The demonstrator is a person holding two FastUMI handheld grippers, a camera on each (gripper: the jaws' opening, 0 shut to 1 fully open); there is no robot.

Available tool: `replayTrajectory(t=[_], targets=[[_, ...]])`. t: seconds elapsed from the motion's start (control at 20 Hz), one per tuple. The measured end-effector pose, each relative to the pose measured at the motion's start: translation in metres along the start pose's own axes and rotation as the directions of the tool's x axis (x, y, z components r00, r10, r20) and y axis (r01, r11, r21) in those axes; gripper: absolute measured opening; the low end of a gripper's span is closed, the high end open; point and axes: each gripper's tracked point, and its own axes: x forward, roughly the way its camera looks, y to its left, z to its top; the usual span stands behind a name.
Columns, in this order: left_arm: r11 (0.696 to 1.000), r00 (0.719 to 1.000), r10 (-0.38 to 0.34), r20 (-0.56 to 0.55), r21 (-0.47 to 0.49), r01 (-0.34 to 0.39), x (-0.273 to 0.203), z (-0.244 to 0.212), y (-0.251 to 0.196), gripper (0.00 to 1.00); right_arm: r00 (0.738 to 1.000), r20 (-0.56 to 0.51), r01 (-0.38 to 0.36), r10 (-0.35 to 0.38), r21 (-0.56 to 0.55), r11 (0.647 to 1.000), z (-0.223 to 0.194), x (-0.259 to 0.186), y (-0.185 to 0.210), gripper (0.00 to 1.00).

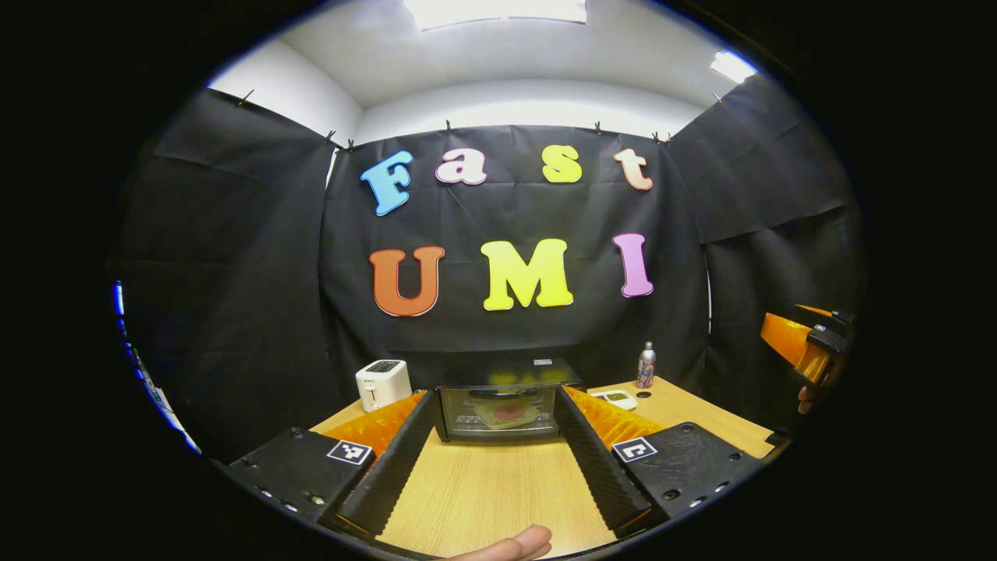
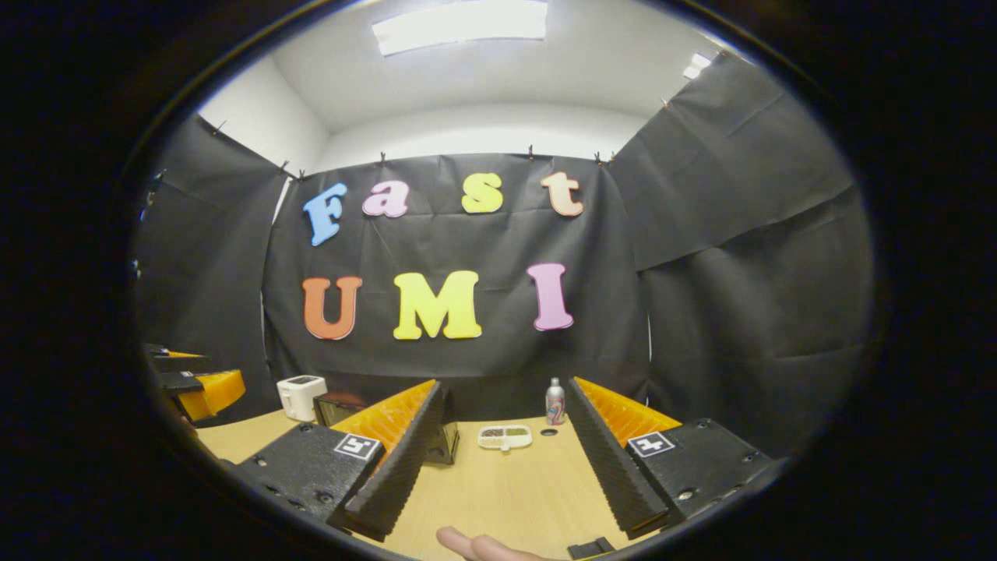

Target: Open the electric oven with the left hand, put the food in, and close the electric oven.

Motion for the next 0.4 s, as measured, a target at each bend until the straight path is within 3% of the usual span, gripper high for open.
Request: replayTrajectory(t=[0.4], targets=[[1.000, 1.000, -0.015, -0.006, -0.012, 0.015, -0.0039, -0.0071, 0.0035, 0.96, 1.000, 0.012, 0.006, -0.006, 0.002, 1.000, 0.0027, -0.0056, 0.0016, 0.96]])
